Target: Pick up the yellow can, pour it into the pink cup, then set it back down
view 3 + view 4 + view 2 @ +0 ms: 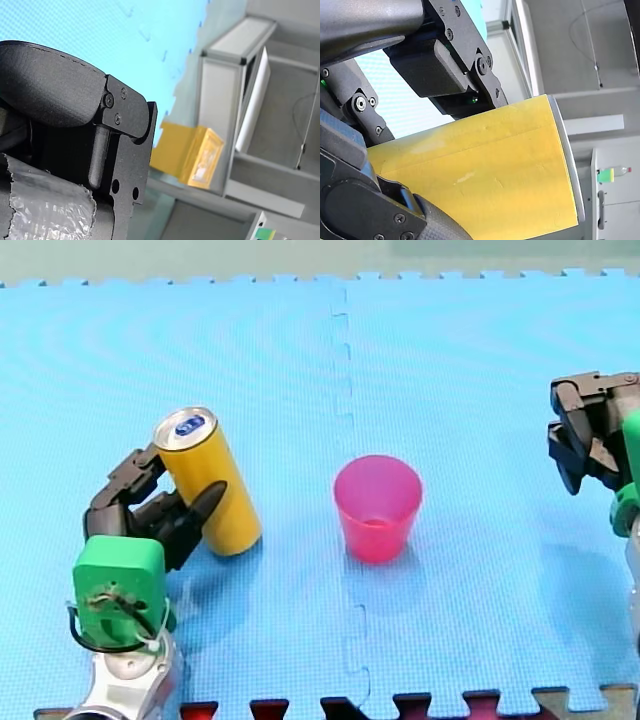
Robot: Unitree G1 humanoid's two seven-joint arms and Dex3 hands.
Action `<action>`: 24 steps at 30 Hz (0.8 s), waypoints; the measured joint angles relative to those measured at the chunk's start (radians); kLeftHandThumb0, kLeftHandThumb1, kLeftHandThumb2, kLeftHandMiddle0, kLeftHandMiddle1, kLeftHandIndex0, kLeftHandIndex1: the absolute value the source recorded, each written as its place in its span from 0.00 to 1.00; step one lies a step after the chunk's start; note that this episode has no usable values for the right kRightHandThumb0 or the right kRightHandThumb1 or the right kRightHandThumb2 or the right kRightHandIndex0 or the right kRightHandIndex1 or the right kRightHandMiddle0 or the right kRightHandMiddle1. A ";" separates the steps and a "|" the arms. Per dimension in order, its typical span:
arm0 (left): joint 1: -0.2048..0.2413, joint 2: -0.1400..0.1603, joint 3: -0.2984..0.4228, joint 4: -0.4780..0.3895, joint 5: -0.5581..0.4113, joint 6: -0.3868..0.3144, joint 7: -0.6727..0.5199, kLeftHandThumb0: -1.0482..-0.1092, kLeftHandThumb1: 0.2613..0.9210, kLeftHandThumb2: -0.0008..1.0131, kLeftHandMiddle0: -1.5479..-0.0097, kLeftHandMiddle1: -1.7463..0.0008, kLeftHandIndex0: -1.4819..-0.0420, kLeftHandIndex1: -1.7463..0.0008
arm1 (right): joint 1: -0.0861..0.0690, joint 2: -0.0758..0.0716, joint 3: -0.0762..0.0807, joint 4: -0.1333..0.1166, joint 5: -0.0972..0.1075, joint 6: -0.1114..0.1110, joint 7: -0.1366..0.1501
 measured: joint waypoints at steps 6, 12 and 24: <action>0.002 0.020 -0.072 0.000 0.130 0.018 0.182 0.68 0.82 0.00 0.33 1.00 0.36 1.00 | 0.000 0.000 0.004 0.000 -0.003 0.000 0.000; 0.002 0.044 -0.150 0.000 0.255 0.053 0.360 0.62 0.79 0.00 0.35 1.00 0.35 1.00 | 0.000 0.001 0.007 0.000 -0.004 0.000 0.000; -0.016 0.087 -0.335 0.003 0.499 0.189 0.705 0.21 0.83 0.01 0.64 1.00 0.69 1.00 | 0.000 0.002 0.011 0.000 -0.004 0.000 0.000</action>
